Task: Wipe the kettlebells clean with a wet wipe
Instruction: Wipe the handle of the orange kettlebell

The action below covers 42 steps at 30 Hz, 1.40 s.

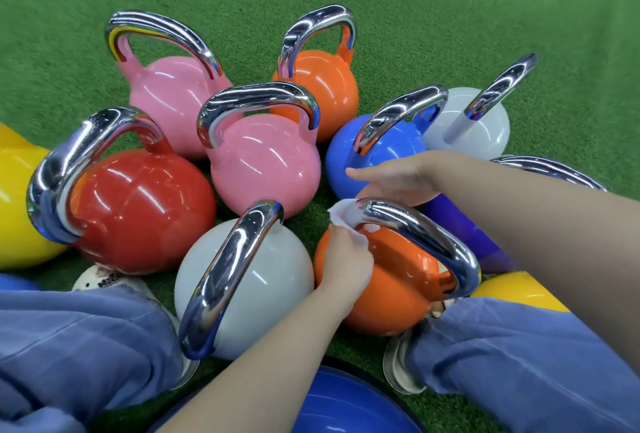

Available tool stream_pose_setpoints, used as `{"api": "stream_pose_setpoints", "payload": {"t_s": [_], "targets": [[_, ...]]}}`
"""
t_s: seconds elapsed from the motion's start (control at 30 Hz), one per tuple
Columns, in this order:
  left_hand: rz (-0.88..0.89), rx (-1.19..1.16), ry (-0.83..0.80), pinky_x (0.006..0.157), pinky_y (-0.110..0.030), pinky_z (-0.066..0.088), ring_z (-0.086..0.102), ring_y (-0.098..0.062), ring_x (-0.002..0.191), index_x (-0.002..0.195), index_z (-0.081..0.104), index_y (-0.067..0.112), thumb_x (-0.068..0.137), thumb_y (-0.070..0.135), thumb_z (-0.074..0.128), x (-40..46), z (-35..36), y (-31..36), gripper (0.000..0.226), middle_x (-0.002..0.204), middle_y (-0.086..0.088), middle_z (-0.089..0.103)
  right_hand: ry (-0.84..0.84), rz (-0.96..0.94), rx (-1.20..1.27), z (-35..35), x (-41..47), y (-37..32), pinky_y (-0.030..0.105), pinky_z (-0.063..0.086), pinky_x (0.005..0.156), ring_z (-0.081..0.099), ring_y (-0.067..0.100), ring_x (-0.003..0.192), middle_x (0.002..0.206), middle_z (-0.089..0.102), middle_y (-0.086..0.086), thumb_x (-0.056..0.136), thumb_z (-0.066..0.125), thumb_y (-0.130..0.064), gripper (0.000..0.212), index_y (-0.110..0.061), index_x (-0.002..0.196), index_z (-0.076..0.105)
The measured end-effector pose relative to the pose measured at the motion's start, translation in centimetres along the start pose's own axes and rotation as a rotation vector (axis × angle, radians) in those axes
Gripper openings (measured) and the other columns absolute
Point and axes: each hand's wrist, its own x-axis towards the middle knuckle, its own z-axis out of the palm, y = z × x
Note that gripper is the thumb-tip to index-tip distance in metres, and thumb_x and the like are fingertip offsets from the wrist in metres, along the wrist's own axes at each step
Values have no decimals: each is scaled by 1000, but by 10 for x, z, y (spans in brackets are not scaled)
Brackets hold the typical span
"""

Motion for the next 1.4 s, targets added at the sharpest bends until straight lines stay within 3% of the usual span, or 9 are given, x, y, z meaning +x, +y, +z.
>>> {"api": "stream_pose_setpoints", "payload": {"t_s": [0.1,0.27,0.43,0.8,0.93,1.03,1.17,1.3,1.4], "targets": [[-79,53,1,61,-24,34,47,-25,75,87,51,9,88,3,38,17,-8,-12,14,77,-3,46,-19,2,15,0,-1,-2,32,42,97,54,23,115,119,60,6,91,9,-65,74,-14,116,56],[-137,107,-27,49,-24,29,41,-19,64,68,43,11,89,-2,38,37,-17,-24,25,67,-1,41,-29,38,8,4,3,-11,30,45,93,56,24,113,129,57,11,92,11,-63,76,-10,128,52],[-116,234,-56,71,-27,33,45,-22,85,100,51,6,96,6,36,40,-16,-18,16,97,-18,50,56,67,-31,13,15,-20,29,50,80,62,21,95,125,59,15,94,16,-60,75,-4,130,51],[-78,-1,-157,65,-17,32,37,-9,73,141,18,-2,92,-1,33,-8,5,7,51,73,8,31,202,66,-156,21,-5,-27,30,49,80,62,20,86,111,65,10,96,24,-55,61,-10,122,56],[-111,21,-228,90,-26,40,46,-18,97,144,-23,14,94,-1,35,-22,9,16,78,114,-2,45,284,23,-102,20,-19,-12,31,46,83,57,25,95,117,63,11,95,32,-54,60,-9,128,53],[-66,9,-220,110,-32,23,28,-28,136,142,-28,17,90,-5,34,-30,15,15,83,153,-11,15,262,-53,-28,21,-29,3,32,43,96,57,26,115,126,59,9,96,31,-51,57,-10,130,51],[119,-6,-175,101,-9,4,-15,-11,141,147,-15,21,88,-9,34,-43,19,21,82,150,-9,-31,253,-159,69,27,-45,17,31,40,101,56,26,115,124,60,11,97,28,-48,52,-12,125,55],[202,-232,-124,93,-1,10,-6,25,125,149,6,25,86,-9,38,-51,25,30,78,156,-6,-14,331,-200,1,28,-61,27,33,32,111,52,18,121,130,57,6,97,25,-47,46,-22,121,55],[198,-426,30,100,-7,26,21,-5,136,126,46,18,88,8,43,-54,23,30,39,149,-5,22,383,-229,-112,26,-69,36,37,27,114,50,10,123,132,56,-2,94,30,-50,44,-29,125,53]]}}
